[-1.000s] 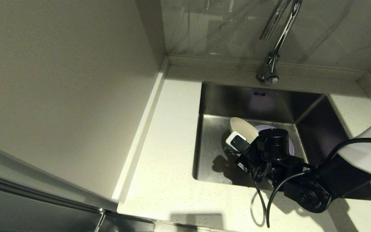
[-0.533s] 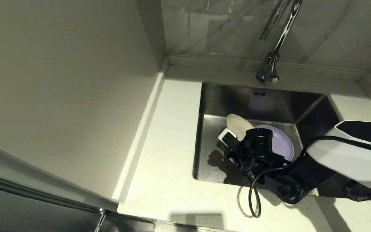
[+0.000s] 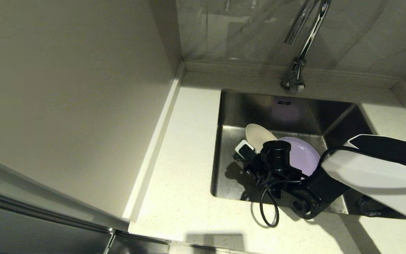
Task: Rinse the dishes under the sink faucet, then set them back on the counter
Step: Put a plate into the sink, then put a bowl into the sink
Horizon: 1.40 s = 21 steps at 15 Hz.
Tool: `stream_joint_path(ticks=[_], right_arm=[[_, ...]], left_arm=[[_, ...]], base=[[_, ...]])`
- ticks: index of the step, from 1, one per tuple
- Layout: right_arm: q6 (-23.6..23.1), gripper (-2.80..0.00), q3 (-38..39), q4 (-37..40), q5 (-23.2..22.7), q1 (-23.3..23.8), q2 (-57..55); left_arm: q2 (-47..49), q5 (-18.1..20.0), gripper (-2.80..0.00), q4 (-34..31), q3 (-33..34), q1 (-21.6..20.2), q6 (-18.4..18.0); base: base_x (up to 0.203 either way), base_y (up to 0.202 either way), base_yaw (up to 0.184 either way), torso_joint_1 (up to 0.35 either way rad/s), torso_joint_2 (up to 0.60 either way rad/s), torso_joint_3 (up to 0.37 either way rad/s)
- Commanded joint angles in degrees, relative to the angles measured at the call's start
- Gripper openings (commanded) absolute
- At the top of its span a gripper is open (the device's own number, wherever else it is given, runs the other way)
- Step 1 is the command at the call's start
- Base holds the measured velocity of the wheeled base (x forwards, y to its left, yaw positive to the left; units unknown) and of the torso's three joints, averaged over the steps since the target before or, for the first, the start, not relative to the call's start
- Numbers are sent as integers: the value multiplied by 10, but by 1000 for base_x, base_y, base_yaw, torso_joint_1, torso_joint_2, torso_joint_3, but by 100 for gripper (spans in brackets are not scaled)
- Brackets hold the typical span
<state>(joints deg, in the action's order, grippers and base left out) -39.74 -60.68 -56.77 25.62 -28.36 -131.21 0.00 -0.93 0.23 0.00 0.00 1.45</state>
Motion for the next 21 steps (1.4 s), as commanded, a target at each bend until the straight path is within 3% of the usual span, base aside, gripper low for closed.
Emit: stream_joint_path(ticks=[1, 2, 10, 14, 17, 21], right_arm=[[-5, -280, -5, -3, 2, 1, -9], [-5, 0, -4, -3, 2, 1, -10], [-3, 0, -15, -8, 8, 17, -2], [-1, 0, -10, 13, 7, 44, 80], [11, 0, -1, 90, 5, 52, 191], [51, 0, 8, 269, -3, 85, 341]], left_arm=[[-2, 0, -280, 0, 0, 0, 0], [-2, 0, -280, 0, 0, 0, 0], [-2, 0, -280, 0, 0, 1, 0], [-2, 0, -280, 0, 0, 0, 0], [-2, 0, -280, 0, 0, 0, 0], [-2, 0, -280, 0, 0, 0, 0]], base=[[0, 0, 0, 0, 0, 0], [0, 0, 0, 0, 0, 0], [0, 0, 0, 0, 0, 0], [0, 0, 0, 0, 0, 0], [0, 0, 0, 0, 0, 0], [0, 0, 0, 0, 0, 0]])
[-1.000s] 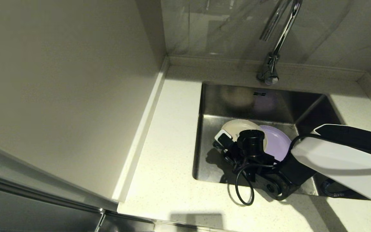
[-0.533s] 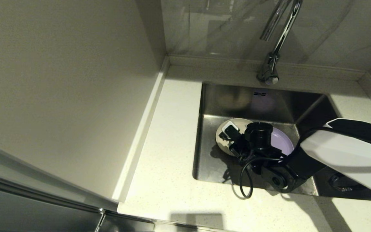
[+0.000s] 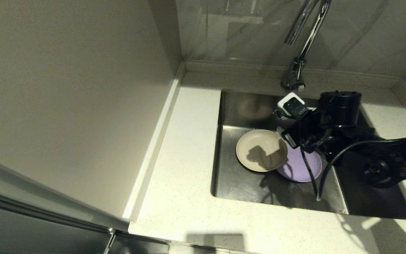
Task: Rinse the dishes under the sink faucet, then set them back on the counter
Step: Put a bowl into the sink
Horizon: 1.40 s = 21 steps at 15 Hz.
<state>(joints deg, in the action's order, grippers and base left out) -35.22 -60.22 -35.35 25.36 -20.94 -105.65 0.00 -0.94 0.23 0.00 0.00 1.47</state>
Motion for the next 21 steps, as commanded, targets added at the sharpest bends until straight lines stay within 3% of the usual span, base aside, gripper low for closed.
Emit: stream_joint_path(ticks=[1, 5, 7, 13, 15, 21], right_arm=[[22, 0, 8, 116, -5, 21, 127], [102, 0, 10, 437, -56, 96, 304], [182, 0, 6, 562, -97, 154, 363], [383, 0, -54, 907, -195, 310, 387], [450, 0, -60, 933, -199, 344, 357], [460, 0, -57, 908, -157, 438, 264]], left_arm=[[-2, 0, -280, 0, 0, 0, 0], [-2, 0, -280, 0, 0, 0, 0], [-2, 0, -280, 0, 0, 0, 0], [-2, 0, -280, 0, 0, 0, 0], [-2, 0, -280, 0, 0, 0, 0], [-2, 0, -280, 0, 0, 0, 0]], base=[[0, 0, 0, 0, 0, 0], [0, 0, 0, 0, 0, 0], [0, 0, 0, 0, 0, 0], [0, 0, 0, 0, 0, 0], [0, 0, 0, 0, 0, 0], [0, 0, 0, 0, 0, 0]])
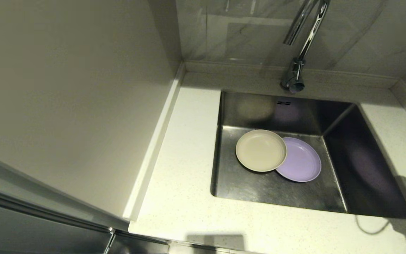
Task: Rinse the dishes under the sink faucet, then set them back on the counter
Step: Put a bowl into the sink
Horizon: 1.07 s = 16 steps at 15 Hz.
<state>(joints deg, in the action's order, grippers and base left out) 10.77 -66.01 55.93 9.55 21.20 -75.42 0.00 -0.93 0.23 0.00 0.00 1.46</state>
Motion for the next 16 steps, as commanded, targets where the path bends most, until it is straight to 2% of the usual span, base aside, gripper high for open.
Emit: stream_joint_path(ticks=[1, 4, 9, 16], right_arm=[[-3, 0, 2, -31, 1, 35, -59], [-35, 0, 2, -75, 1, 88, -120], [-47, 0, -2, -135, 0, 141, -216], [-65, 0, -18, -137, -15, 162, -239]], left_arm=[[-2, 0, -280, 0, 0, 1, 0], [-2, 0, -280, 0, 0, 0, 0], [-2, 0, -280, 0, 0, 0, 0], [-2, 0, -280, 0, 0, 1, 0]], base=[[0, 0, 0, 0, 0, 0], [0, 0, 0, 0, 0, 0], [0, 0, 0, 0, 0, 0], [0, 0, 0, 0, 0, 0]])
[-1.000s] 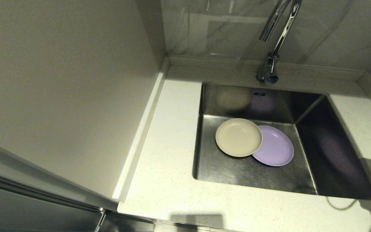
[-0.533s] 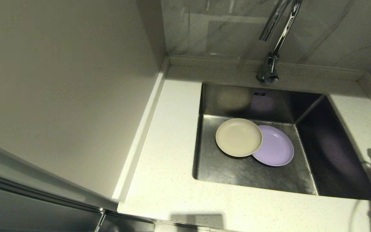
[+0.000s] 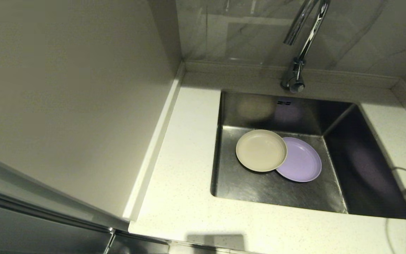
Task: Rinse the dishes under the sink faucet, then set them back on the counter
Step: Put a bowl into the sink
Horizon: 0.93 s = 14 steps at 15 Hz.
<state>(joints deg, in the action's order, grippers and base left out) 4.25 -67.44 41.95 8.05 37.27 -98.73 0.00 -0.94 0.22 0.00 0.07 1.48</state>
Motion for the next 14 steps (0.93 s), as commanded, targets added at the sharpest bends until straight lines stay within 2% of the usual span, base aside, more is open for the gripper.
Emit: stream_joint_path(ticks=[1, 8, 11, 14], right_arm=[[0, -280, -8, 2, -2, 1, -10], [-25, -280, -22, 2, -26, 11, -22], [-55, -280, -26, 4, -43, 10, -15], [-64, -280, -23, 7, -43, -27, 18]], left_arm=[[-2, 0, -280, 0, 0, -1, 0], [-2, 0, -280, 0, 0, -1, 0], [-2, 0, -280, 0, 0, -1, 0], [-2, 0, -280, 0, 0, -1, -1]], base=[[0, 0, 0, 0, 0, 0], [0, 0, 0, 0, 0, 0], [0, 0, 0, 0, 0, 0], [0, 0, 0, 0, 0, 0]])
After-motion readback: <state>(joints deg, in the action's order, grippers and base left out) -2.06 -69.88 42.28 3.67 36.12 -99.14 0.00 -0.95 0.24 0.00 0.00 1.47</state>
